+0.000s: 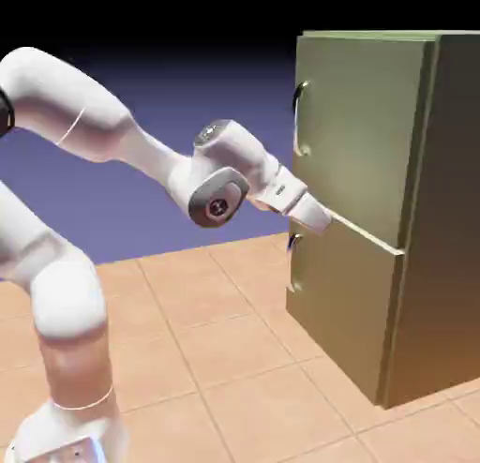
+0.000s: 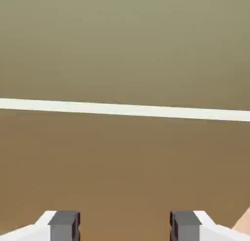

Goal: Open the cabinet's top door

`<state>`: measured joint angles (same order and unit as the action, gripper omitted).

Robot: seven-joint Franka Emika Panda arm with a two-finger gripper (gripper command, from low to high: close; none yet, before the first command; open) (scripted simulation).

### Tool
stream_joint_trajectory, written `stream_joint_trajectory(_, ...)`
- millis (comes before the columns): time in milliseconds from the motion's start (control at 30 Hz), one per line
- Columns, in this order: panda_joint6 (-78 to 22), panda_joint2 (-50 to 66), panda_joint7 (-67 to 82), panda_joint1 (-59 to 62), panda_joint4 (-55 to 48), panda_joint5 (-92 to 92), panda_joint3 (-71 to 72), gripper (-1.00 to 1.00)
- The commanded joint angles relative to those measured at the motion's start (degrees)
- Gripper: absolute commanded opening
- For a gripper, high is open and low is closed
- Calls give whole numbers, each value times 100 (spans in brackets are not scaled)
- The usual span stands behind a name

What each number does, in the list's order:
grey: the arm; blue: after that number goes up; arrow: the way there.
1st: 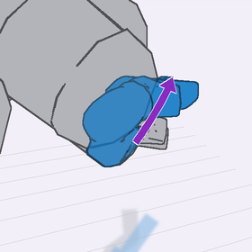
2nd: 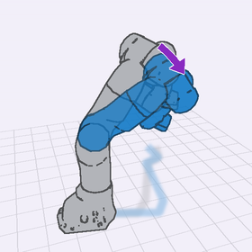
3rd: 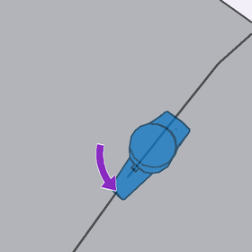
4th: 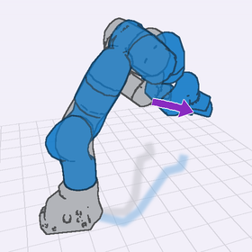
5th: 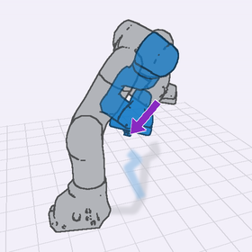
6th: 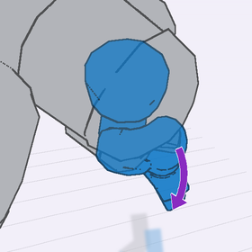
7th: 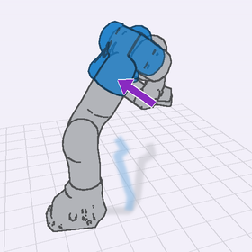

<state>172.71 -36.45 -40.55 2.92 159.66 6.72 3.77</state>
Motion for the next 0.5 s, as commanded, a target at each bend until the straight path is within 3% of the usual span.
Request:
stream_joint_trajectory(0, -48, -141, 71, 134, -50, 250, 140, 0)
stream_joint_trajectory(467, -719, -2108, 1060, 2009, -743, 3739, 2094, 0)
